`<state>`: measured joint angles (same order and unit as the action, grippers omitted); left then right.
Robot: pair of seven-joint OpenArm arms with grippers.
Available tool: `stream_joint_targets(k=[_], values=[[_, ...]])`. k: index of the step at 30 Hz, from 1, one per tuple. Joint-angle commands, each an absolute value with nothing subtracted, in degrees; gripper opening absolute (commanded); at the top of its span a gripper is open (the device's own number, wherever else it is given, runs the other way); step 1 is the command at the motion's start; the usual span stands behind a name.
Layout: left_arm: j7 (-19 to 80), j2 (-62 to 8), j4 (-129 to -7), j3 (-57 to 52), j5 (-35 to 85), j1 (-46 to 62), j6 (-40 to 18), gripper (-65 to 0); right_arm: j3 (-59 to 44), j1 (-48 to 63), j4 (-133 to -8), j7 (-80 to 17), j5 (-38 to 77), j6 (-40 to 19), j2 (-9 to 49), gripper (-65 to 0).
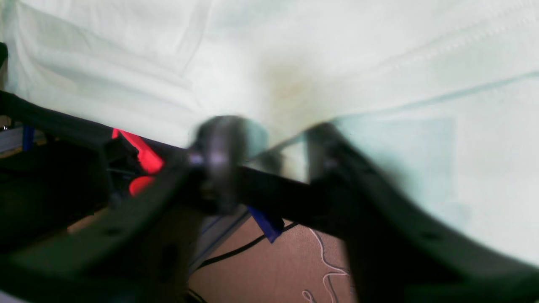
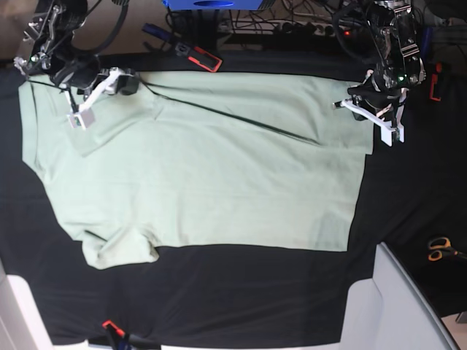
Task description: Fold the T-shirt properly
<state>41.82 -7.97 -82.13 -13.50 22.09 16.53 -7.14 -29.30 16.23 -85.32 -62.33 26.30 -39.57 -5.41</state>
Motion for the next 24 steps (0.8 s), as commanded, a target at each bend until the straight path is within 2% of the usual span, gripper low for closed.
stream_joint_targets(k=[1, 3, 5, 24], values=[[43.0, -8.5, -82.5, -13.8, 21.0, 17.0, -6.4, -65.0, -28.7, 15.6, -86.2, -61.9, 27.1, -40.0, -5.2, -50.3], [43.0, -8.5, -82.3, -13.8, 20.9, 17.0, -6.4, -65.0, -28.8, 15.3, -86.1, -62.2, 27.1, -40.0, -5.2, -57.3], [43.0, -8.5, -82.3, -13.8, 20.9, 17.0, -6.4, -65.0, -28.7, 15.3, -86.2, -62.2, 27.1, -40.0, -5.1, -59.1], [43.0, -9.3, -82.2, -13.8, 20.9, 16.9, -6.4, -65.0, -28.6, 8.3, -85.8, -66.0, 26.9, -40.0, -4.9, -59.5]])
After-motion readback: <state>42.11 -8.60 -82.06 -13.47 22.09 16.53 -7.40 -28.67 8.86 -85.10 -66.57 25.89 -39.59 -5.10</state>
